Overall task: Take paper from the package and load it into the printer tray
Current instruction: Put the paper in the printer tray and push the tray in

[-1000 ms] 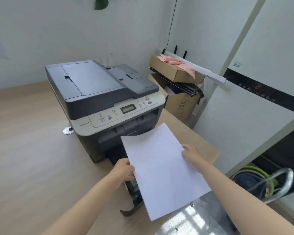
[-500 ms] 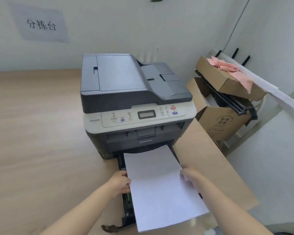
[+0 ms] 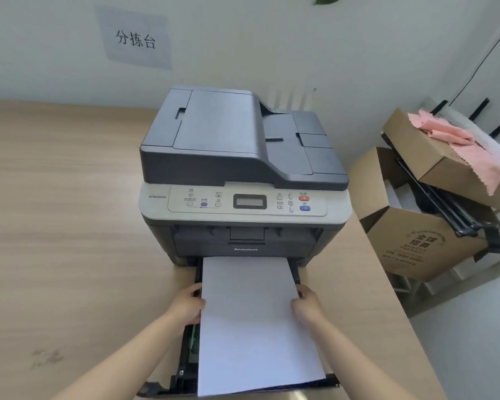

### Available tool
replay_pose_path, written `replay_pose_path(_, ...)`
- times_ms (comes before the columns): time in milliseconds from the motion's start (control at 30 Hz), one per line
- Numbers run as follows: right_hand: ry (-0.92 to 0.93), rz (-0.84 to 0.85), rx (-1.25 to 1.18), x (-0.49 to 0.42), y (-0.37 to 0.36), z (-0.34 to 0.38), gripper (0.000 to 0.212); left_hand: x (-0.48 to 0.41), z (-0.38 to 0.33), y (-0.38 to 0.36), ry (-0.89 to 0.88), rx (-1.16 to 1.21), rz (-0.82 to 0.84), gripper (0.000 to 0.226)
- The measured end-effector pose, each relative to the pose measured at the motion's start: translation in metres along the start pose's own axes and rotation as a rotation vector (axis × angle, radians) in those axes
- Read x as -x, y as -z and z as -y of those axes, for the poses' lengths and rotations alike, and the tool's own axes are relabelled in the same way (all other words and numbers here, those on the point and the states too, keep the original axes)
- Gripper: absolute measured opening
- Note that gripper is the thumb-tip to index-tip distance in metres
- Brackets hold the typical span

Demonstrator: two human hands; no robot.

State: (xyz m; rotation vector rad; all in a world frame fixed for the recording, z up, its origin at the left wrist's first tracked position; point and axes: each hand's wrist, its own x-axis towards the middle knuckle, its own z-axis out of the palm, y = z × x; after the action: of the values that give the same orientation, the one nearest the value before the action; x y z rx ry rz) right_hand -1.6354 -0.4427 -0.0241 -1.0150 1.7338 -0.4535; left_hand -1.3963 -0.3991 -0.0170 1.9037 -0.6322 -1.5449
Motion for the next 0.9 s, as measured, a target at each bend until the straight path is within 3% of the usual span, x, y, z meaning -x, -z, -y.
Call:
replay_pose_path(233, 0.070, -0.014, 0.054, -0.014, -0.007, 0.010, 0.048, -0.011, -0.009, -0.008, -0.107, -0.222, -0.249, 0.041)
replay_pose_path(467, 0.100, -0.111, 0.037, -0.027, -0.015, 0.013, 0.047, -0.027, -0.014, -0.021, -0.159, -0.196, -0.397, 0.031)
replay_pose_path(633, 0.097, -0.149, 0.074, -0.033, -0.022, 0.011, 0.046, -0.041, -0.015, -0.024, -0.176, -0.225, -0.314, 0.043)
replay_pose_path(733, 0.112, -0.118, 0.148, -0.035, -0.025, 0.010, 0.049, -0.046, -0.010, -0.022, -0.177, -0.205, -0.250, 0.054)
replay_pose_path(900, 0.121, -0.014, 0.386, -0.035, -0.023, 0.011, 0.058, -0.047, -0.005, -0.020, -0.138, -0.263, -0.248, 0.054)
